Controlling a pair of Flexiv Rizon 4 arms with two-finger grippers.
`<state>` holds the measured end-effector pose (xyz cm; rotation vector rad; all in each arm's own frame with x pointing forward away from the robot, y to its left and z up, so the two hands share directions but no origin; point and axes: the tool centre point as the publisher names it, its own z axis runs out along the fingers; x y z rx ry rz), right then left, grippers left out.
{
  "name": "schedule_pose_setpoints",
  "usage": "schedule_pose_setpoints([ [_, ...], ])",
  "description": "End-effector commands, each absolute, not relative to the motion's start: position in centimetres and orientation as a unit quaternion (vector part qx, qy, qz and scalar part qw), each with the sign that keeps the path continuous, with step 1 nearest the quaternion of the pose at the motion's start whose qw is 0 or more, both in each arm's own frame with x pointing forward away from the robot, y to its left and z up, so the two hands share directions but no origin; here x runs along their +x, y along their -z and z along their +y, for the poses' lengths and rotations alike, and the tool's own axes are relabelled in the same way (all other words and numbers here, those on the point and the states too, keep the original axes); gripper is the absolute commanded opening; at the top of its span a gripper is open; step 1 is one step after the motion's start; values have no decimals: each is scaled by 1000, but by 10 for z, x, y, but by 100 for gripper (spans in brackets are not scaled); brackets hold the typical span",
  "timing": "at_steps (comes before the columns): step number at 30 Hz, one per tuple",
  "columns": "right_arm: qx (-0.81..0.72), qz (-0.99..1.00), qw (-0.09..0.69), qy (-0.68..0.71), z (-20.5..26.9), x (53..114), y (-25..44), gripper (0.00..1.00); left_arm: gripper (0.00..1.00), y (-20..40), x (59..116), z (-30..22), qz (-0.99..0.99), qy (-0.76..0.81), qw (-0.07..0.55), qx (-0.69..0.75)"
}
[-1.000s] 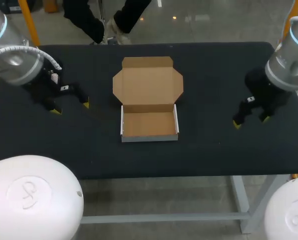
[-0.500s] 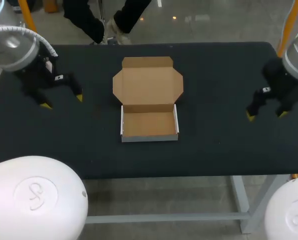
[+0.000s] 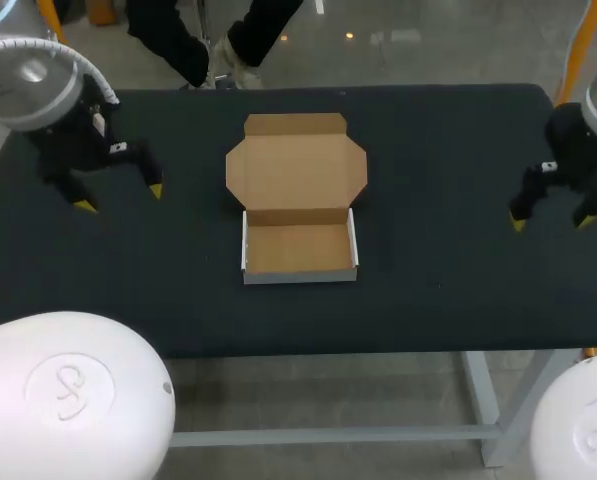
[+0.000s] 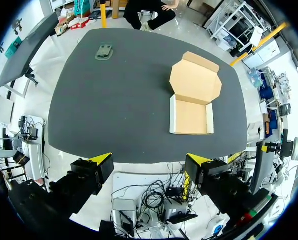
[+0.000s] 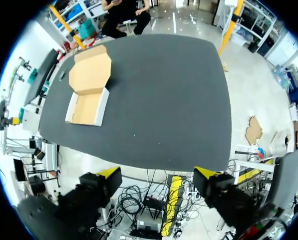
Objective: Assemble the packaging by folding the flat box into shape, placing the metal phone stand inside, and closing the box properly
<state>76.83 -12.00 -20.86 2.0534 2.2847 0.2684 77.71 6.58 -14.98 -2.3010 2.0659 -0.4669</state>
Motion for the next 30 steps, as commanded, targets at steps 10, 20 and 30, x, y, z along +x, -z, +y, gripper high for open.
schedule_pose_setpoints([
  [10, 683, 725, 31, -86, -122, 767, 204, 100, 100, 145, 771, 70, 651, 155, 13, -743],
  [20, 707, 701, 27, -90, -121, 766, 204, 100, 100, 148, 773, 73, 646, 159, 11, -746],
  [30, 720, 688, 32, -86, -120, 764, 204, 100, 100, 151, 774, 76, 644, 164, 20, -747],
])
